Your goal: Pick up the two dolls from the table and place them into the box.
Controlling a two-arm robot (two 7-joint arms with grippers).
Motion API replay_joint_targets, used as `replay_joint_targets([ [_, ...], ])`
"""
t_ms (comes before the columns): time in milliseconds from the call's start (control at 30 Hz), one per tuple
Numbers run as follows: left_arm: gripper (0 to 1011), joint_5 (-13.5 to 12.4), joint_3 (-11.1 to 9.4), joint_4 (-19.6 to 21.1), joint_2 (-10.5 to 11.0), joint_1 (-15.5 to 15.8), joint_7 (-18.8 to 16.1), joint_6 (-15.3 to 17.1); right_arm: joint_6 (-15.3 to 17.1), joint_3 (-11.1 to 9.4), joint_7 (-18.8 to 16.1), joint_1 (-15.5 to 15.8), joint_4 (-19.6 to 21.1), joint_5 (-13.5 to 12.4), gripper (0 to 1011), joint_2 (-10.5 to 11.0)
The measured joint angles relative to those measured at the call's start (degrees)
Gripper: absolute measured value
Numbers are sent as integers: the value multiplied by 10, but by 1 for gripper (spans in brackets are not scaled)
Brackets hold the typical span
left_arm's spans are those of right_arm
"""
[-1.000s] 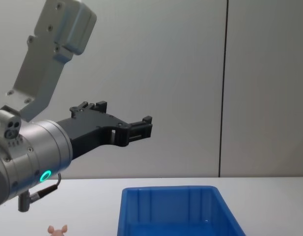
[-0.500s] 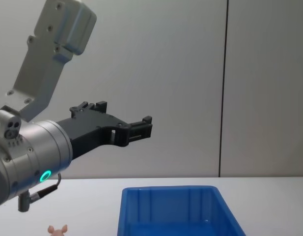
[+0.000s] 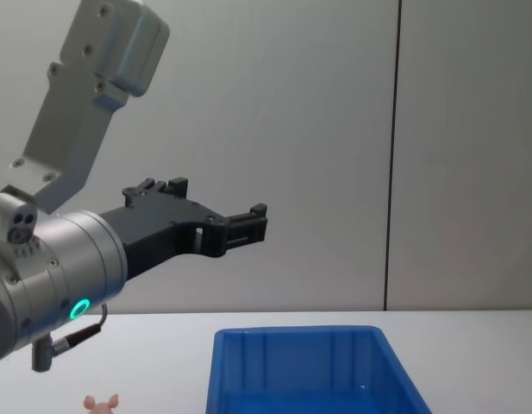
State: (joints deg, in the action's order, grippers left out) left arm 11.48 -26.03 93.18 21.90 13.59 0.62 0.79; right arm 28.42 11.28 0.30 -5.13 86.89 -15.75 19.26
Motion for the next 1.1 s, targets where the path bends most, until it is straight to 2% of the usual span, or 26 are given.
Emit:
replay_joint_targets([
  [133,1001,0,0,0,0,0,0,0,2,2,2,-3,-6,2,979,-4],
  [267,1001,0,0,0,0,0,0,0,4,4,4,-5,-11,4,893,-7],
  [333,1001,0,0,0,0,0,0,0,5,5,4,-6,-13,5,809,-8],
  [367,1001,0,0,0,0,0,0,0,6,5,5,-7,-15,6,809,-9],
  [600,1001,0,0,0,0,0,0,0,7,7,6,-9,-19,7,617,-11],
  [700,1001,0,0,0,0,0,0,0,8,7,7,-9,-20,8,475,-12],
  [933,1001,0,0,0,0,0,0,0,8,8,7,-10,-22,9,293,-13],
  [1100,1001,0,0,0,0,0,0,0,0,8,7,-10,-21,13,287,-13],
])
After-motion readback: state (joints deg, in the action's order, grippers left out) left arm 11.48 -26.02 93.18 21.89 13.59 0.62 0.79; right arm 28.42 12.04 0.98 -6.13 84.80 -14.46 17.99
